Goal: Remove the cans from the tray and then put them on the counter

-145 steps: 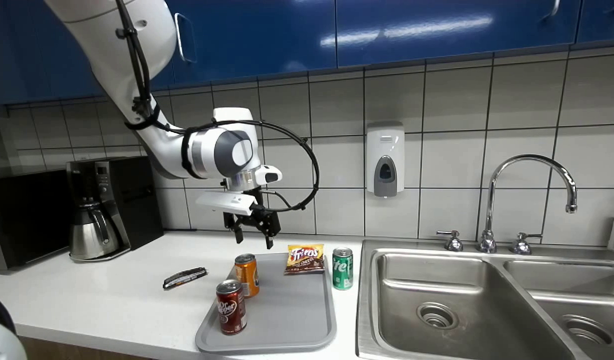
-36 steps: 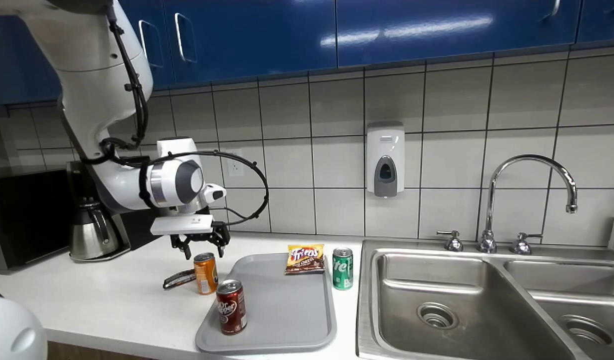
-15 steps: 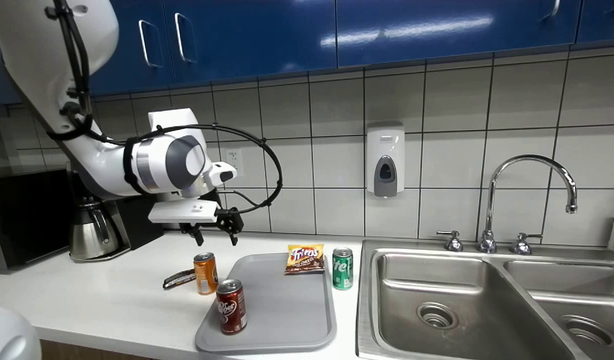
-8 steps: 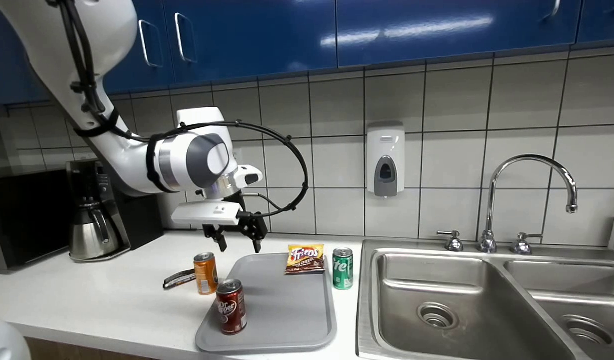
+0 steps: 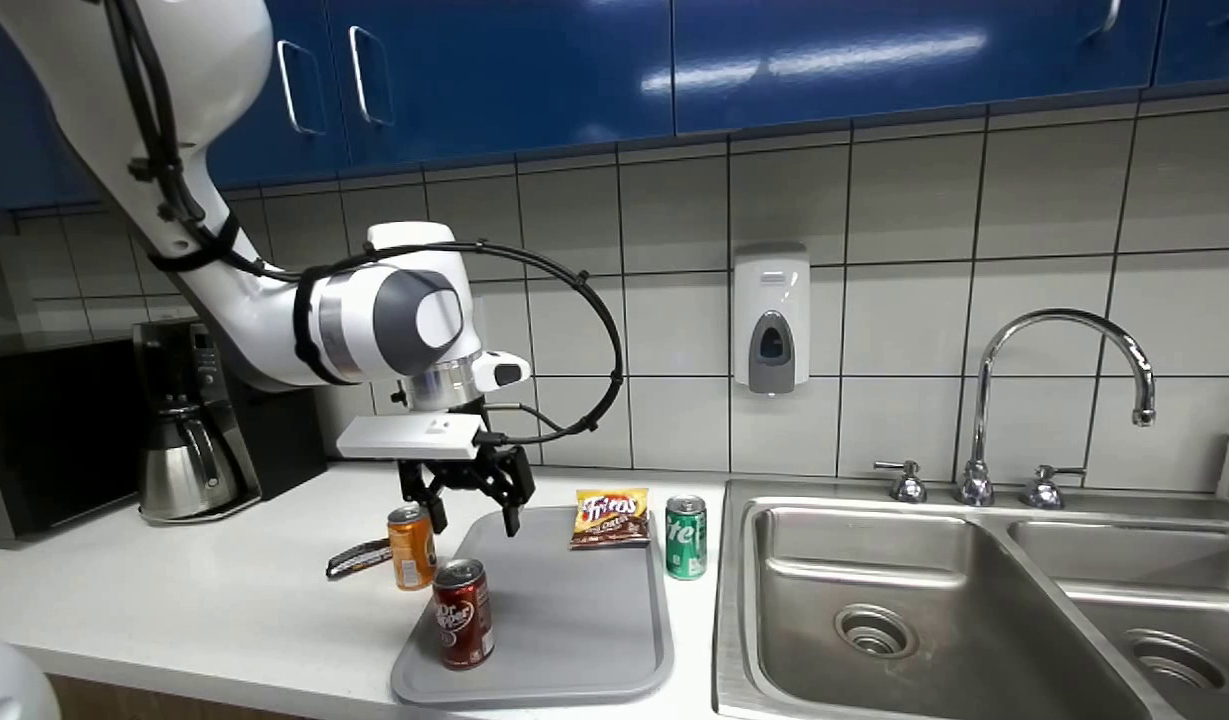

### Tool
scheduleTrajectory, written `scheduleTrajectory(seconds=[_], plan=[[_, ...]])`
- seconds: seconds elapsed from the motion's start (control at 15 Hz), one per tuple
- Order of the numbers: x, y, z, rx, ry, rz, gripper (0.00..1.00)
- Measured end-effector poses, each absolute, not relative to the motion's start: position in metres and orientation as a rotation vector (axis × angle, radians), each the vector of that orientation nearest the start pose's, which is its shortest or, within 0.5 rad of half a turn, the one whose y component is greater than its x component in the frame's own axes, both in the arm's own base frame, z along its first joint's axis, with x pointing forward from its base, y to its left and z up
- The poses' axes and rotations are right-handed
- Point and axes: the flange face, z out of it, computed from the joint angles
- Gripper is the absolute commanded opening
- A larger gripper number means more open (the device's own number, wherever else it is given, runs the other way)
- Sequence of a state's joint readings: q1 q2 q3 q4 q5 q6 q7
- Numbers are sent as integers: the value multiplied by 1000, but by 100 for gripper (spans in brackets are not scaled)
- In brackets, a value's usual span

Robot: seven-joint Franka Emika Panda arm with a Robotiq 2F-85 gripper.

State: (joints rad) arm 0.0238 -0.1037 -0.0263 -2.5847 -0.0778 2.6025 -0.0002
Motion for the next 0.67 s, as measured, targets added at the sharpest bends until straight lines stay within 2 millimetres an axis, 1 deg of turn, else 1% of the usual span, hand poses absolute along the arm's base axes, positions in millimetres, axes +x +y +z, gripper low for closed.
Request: scheduleTrajectory(seconds=[0.67], plan=[[430, 1, 285, -3185, -165, -87, 100]])
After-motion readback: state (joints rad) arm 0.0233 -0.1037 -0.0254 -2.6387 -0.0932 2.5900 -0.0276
